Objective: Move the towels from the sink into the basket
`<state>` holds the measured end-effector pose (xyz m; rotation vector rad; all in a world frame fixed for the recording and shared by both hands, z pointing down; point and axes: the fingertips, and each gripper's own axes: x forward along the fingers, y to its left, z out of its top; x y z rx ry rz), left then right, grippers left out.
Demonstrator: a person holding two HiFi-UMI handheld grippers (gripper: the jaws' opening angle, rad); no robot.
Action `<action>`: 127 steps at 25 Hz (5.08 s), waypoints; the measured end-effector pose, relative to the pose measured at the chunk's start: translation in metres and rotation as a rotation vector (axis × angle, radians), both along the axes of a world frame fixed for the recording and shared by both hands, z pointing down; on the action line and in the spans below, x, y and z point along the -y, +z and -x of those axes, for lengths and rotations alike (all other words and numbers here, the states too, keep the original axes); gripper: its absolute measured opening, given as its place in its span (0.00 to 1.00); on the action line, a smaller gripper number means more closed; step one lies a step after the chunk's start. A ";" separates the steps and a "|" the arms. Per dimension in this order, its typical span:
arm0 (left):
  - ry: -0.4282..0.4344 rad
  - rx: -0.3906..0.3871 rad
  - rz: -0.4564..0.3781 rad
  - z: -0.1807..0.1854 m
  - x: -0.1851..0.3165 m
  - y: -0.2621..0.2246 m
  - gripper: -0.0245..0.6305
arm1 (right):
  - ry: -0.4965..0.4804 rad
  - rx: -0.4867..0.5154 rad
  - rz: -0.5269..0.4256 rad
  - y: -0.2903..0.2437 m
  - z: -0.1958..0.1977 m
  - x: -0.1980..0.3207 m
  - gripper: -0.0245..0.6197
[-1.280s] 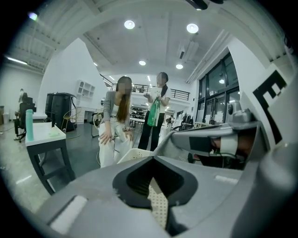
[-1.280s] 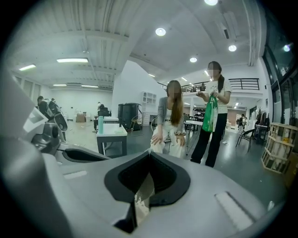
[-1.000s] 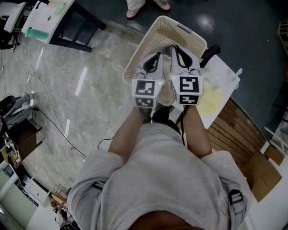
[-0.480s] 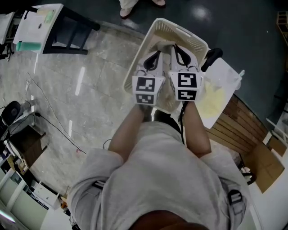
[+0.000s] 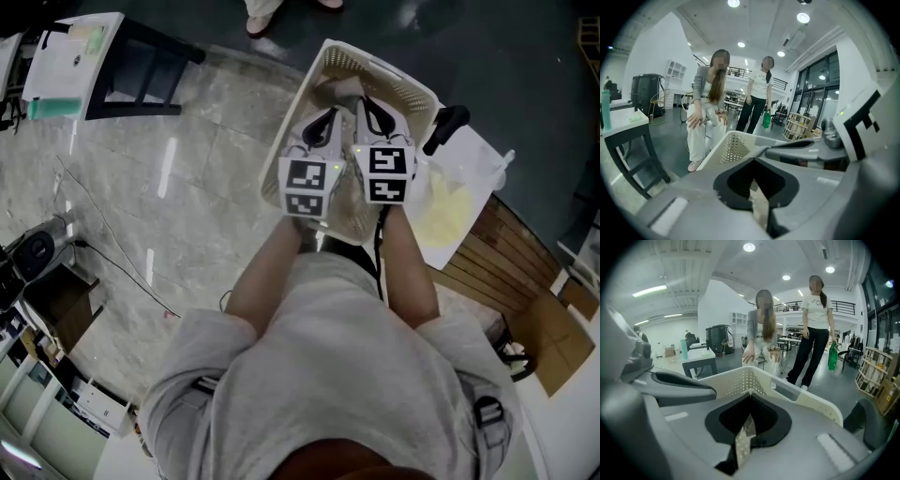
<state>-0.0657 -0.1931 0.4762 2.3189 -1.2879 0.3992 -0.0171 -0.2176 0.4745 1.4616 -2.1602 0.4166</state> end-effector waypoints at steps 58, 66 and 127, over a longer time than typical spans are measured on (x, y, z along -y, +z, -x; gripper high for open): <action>-0.037 -0.019 0.023 0.009 -0.010 0.003 0.06 | -0.004 0.068 -0.002 0.006 0.010 0.005 0.05; -0.019 -0.019 -0.021 0.000 -0.029 -0.018 0.06 | 0.011 0.069 -0.052 -0.020 0.000 -0.017 0.05; 0.536 0.005 0.058 -0.296 -0.216 0.019 0.06 | 0.607 0.033 0.040 0.019 -0.322 -0.283 0.05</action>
